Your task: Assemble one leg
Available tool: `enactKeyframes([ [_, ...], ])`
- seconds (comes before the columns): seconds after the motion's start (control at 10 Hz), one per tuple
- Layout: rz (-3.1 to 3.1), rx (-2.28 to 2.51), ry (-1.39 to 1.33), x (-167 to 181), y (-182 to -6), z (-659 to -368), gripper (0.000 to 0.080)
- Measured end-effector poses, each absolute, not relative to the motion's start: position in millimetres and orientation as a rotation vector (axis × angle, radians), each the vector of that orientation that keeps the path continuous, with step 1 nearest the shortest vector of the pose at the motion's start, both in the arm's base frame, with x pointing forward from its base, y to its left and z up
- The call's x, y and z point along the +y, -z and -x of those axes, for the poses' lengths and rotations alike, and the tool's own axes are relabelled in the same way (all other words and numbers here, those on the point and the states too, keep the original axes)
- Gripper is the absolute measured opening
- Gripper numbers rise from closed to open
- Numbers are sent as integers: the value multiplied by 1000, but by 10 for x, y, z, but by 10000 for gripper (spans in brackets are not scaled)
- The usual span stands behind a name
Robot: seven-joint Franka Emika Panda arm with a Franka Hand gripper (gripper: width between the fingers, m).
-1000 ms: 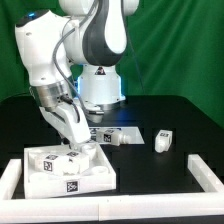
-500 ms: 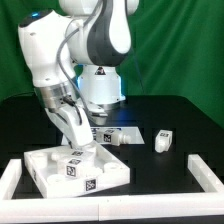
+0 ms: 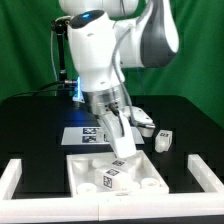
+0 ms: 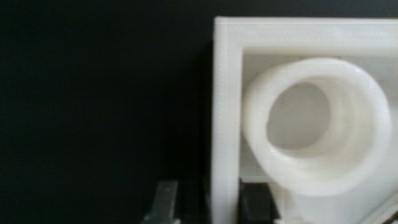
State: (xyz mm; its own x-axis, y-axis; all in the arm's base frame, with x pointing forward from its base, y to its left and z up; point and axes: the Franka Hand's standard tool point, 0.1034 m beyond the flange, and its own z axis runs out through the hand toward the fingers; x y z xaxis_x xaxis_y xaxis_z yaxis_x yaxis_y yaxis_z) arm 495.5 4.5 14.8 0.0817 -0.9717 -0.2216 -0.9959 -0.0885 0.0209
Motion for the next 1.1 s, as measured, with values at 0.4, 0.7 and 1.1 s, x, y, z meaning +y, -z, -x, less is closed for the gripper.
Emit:
enactKeyframes([
  [0.4, 2153, 2092, -282, 282, -153, -4994, 59],
  [0.7, 2154, 2091, -281, 292, -153, -4996, 59],
  [1.1, 2124, 2156, -386, 856, -148, -5067, 61],
])
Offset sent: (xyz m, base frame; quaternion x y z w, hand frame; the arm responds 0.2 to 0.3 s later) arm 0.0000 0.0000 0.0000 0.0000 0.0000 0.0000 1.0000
